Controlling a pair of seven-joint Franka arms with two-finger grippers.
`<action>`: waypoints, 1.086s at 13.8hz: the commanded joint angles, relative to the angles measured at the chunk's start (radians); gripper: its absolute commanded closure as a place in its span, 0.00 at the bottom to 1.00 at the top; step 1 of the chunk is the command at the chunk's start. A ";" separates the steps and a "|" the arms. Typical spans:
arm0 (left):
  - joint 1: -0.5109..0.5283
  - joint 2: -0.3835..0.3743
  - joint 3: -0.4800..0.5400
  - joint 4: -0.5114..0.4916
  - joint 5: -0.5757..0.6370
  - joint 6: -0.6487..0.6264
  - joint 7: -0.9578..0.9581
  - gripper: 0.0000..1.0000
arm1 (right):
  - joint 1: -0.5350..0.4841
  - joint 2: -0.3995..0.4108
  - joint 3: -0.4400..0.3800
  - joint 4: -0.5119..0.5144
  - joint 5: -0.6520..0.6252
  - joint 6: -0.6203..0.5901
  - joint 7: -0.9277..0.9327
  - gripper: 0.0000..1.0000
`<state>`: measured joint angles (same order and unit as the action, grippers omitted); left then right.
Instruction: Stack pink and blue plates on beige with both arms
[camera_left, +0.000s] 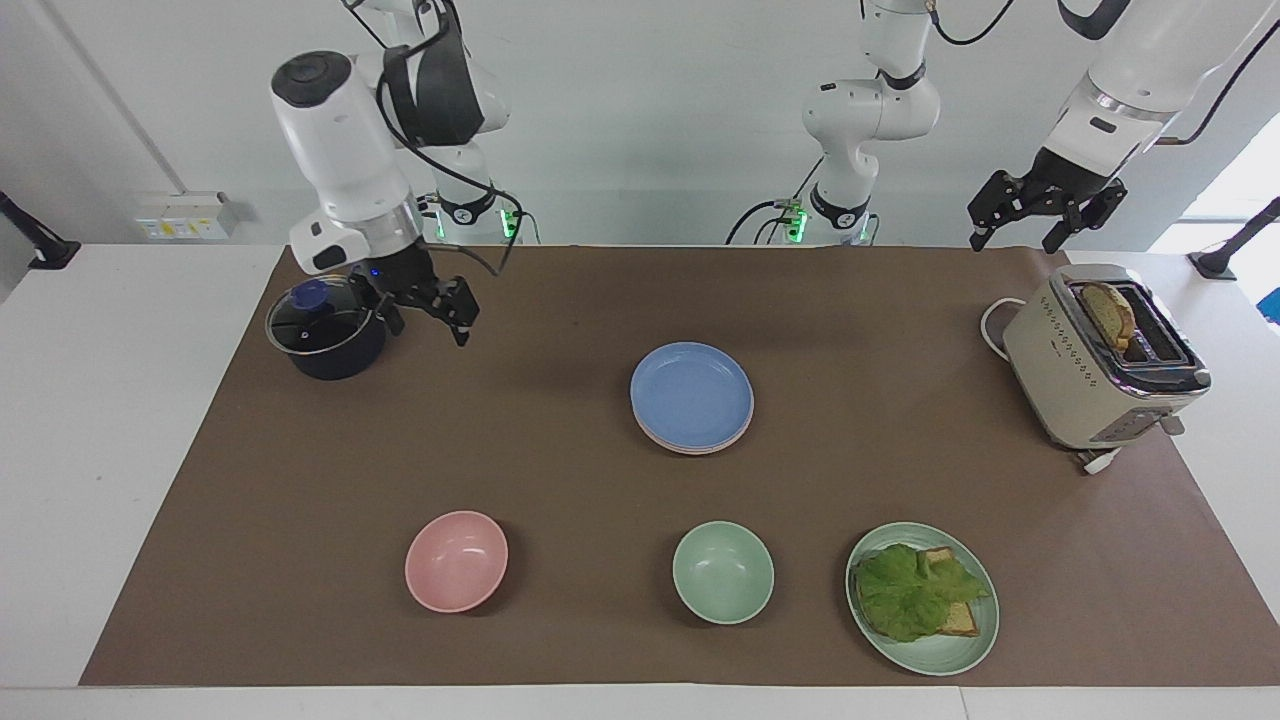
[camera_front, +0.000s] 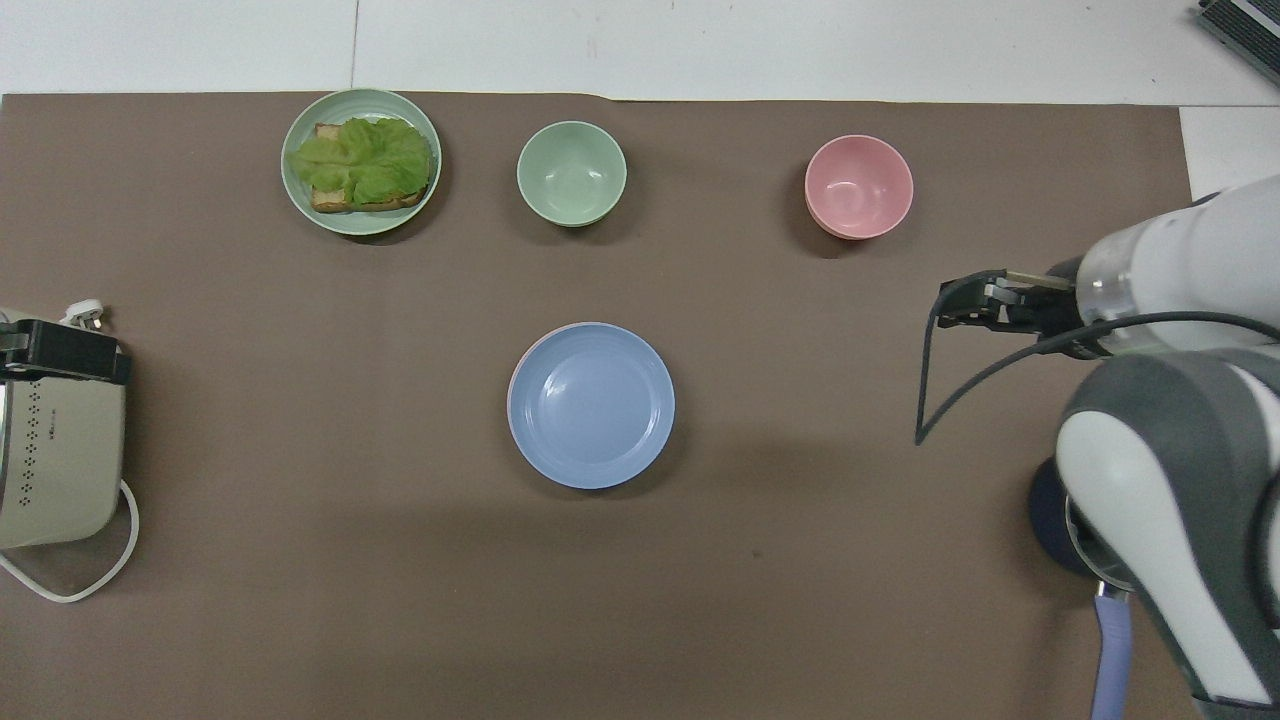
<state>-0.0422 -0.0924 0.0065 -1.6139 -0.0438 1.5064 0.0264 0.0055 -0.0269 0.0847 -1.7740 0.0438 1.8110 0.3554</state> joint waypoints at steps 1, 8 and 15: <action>0.008 0.003 -0.005 0.012 0.018 -0.018 0.004 0.00 | -0.067 0.013 0.016 0.137 -0.018 -0.143 -0.027 0.00; 0.008 0.003 -0.005 0.012 0.018 -0.018 0.004 0.00 | -0.088 0.030 0.015 0.262 -0.088 -0.306 -0.154 0.00; 0.008 0.003 -0.005 0.012 0.018 -0.018 0.004 0.00 | -0.085 0.027 0.018 0.262 -0.070 -0.286 -0.156 0.00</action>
<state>-0.0422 -0.0924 0.0065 -1.6139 -0.0438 1.5064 0.0264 -0.0636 -0.0124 0.0888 -1.5408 -0.0334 1.5294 0.2264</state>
